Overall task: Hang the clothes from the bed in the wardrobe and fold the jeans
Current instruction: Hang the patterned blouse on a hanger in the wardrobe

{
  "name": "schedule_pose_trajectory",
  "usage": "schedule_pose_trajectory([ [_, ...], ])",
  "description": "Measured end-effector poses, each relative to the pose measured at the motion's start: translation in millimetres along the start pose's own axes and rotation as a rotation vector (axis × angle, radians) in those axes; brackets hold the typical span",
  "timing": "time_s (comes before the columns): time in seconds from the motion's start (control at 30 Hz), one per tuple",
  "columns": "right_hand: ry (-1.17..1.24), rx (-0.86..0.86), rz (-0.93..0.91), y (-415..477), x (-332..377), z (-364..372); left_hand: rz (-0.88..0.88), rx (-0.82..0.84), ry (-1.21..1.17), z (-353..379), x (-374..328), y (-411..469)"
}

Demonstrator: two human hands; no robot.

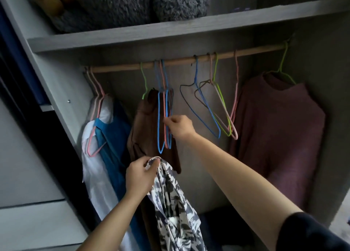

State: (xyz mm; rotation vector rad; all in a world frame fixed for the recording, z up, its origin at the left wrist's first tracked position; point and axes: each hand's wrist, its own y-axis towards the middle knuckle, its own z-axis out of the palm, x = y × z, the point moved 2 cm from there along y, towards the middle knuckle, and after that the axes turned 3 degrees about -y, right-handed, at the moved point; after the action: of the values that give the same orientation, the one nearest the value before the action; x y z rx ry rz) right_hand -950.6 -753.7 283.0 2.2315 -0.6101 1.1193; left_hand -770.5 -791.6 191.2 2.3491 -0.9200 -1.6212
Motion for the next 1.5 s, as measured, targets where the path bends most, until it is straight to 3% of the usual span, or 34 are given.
schedule_pose_trajectory([
  [0.33,-0.143,-0.414,-0.121,-11.4,-12.3,-40.4,0.005,-0.010,0.026,-2.8,7.9,-3.6],
  [0.57,0.198,-0.563,-0.160,-56.0,-63.9,-61.3,0.002,-0.018,0.041,6.7,13.8,-4.7],
  [0.77,0.136,-0.360,0.030,-82.9,-116.2,-59.1,-0.014,0.001,0.066,16.8,19.9,-8.3],
  [0.93,0.066,-0.375,0.086,-113.7,-146.7,-59.8,-0.030,0.028,0.060,31.5,26.4,-19.4],
  [1.23,-0.029,-0.335,0.050,-198.9,-207.4,-61.6,0.072,0.078,0.076,63.8,-1.4,-30.9],
  [1.4,-0.329,-0.182,-0.127,-235.3,-223.2,-91.3,0.277,0.204,0.235,82.0,-31.3,-10.3],
  [1.5,-0.403,-0.158,-0.213,-248.1,-225.2,-111.3,0.353,0.363,0.353,97.5,-43.8,0.5],
])
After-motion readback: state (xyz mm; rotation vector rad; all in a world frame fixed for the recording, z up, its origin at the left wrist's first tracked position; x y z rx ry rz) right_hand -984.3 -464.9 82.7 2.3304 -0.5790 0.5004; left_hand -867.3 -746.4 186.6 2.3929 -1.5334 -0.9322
